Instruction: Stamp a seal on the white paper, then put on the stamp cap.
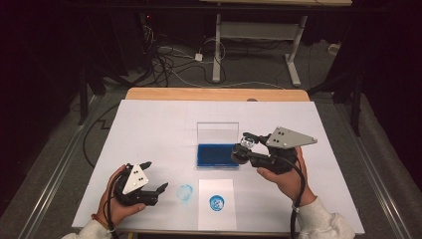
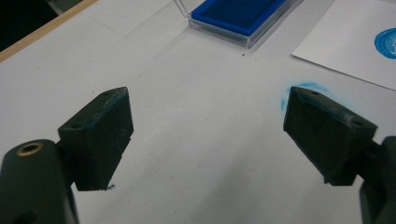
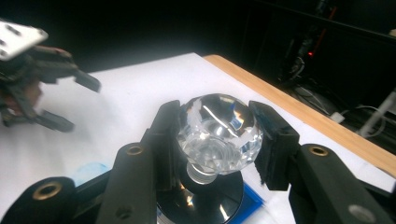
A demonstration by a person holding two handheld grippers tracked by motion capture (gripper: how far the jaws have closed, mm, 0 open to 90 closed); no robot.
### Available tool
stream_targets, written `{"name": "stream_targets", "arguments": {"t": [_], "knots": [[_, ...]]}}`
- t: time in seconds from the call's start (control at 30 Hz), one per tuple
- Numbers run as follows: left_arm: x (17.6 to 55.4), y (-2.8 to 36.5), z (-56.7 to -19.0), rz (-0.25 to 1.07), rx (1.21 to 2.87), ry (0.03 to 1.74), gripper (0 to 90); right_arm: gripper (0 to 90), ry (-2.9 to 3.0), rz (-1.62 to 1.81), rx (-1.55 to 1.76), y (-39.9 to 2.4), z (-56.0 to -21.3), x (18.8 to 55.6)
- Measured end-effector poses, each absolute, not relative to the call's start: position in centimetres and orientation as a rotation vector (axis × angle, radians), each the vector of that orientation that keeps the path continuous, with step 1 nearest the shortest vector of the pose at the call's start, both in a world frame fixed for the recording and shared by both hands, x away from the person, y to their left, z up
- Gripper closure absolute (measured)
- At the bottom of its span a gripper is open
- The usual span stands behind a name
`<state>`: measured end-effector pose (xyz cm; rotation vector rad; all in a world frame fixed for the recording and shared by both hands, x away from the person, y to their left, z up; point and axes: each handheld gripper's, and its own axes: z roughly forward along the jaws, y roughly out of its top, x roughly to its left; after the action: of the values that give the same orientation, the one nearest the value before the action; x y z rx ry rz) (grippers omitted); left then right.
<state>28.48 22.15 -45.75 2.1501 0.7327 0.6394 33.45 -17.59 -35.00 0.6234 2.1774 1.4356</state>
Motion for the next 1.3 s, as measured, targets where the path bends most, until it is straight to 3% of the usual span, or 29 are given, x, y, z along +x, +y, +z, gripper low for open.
{"name": "stream_targets", "arguments": {"t": [0.67, 1.3], "knots": [[27.9, 21.9, -46.5, 0.619, 2.168, 0.745, 15.2, 56.8, 2.184, 1.260, 0.739, -19.1, -34.7, 37.0], [28.0, 21.8, -46.7, 0.600, 2.186, 0.762, 15.2, 56.8, 2.267, 1.078, 0.839, -18.7, -38.6, 40.0]]}}
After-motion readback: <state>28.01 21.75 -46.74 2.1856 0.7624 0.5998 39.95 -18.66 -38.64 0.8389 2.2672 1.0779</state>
